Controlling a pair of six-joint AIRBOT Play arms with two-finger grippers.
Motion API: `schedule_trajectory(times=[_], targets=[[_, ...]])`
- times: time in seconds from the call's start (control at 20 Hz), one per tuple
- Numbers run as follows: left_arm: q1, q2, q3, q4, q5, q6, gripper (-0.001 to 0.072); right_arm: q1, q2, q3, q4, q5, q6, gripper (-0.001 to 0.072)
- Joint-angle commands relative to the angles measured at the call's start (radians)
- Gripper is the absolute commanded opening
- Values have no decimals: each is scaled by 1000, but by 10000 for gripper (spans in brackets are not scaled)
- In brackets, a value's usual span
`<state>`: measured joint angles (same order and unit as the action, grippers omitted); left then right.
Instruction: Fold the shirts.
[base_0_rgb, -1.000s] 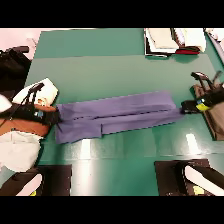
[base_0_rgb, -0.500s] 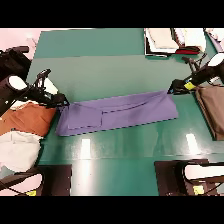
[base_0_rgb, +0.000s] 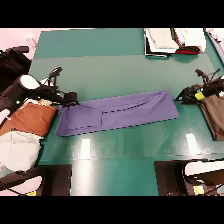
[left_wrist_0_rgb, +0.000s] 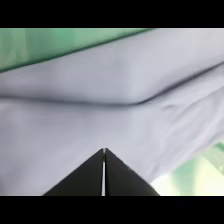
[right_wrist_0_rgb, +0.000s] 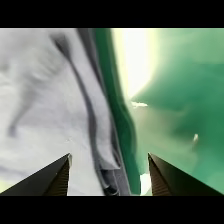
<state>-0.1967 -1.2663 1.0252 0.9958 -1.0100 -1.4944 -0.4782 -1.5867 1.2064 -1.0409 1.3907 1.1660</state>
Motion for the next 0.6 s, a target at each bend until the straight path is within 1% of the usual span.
schedule_trajectory(times=[0.0, 0.1, 0.15, 0.2, 0.25, 0.3, 0.45, 0.55], targets=[[-155, -5, 1, -12, 187, -80, 22, -28, -69, -81, 124, -3, -86, 553], [-220, -15, 2, -11, 242, -116, 21, 19, -110, -83, 165, -10, -113, 540], [-242, -26, 2, -14, 255, -141, 21, 41, -120, -78, 184, -18, -121, 438], [-264, -40, 3, -16, 268, -168, 21, 64, -121, -67, 185, -29, -121, 310], [-282, -61, 10, -16, 277, -182, 20, 87, -119, -51, 185, -25, -121, 85], [-301, -92, 28, -16, 285, -181, 20, 103, -109, -26, 185, -9, -121, 24], [-352, -223, 147, -15, 258, -172, 20, 138, -3, 64, 186, 41, -111, 24], [-381, -324, 250, -11, 243, -172, 20, 178, 95, 148, 185, 78, -64, 24]])
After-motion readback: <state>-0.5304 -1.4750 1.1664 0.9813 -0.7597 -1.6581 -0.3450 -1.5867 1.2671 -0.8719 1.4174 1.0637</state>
